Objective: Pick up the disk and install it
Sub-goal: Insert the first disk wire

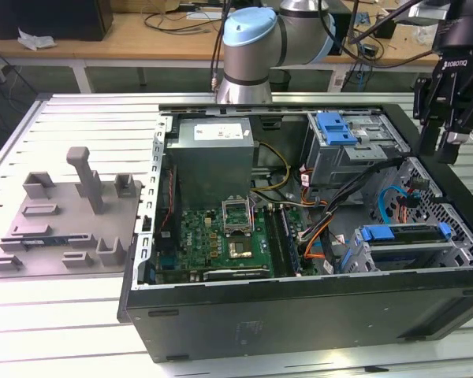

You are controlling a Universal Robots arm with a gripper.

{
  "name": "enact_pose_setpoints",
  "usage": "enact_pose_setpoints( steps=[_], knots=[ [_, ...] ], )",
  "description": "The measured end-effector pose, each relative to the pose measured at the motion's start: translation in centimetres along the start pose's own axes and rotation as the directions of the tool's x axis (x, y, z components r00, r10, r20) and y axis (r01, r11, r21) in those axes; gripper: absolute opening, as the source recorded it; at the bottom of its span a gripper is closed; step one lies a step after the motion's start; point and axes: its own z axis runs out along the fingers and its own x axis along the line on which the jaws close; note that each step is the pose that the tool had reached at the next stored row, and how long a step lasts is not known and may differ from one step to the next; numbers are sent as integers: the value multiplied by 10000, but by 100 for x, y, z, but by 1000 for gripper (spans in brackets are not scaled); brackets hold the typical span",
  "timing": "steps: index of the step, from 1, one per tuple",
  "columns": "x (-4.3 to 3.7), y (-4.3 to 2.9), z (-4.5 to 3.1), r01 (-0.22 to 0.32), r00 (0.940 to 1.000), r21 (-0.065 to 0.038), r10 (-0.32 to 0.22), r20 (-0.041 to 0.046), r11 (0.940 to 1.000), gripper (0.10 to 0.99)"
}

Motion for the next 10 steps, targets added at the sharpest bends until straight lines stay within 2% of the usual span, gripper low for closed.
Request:
enact_pose_setpoints(
  steps=[4,9,10],
  knots=[
    [-78,-4,32,-148,9999,-81,148,-30,9999,502],
    [-186,-9,58,-200,9997,-117,198,-169,9997,502],
    [-202,-14,60,-212,9995,-130,209,-255,9997,502]
  ],
)
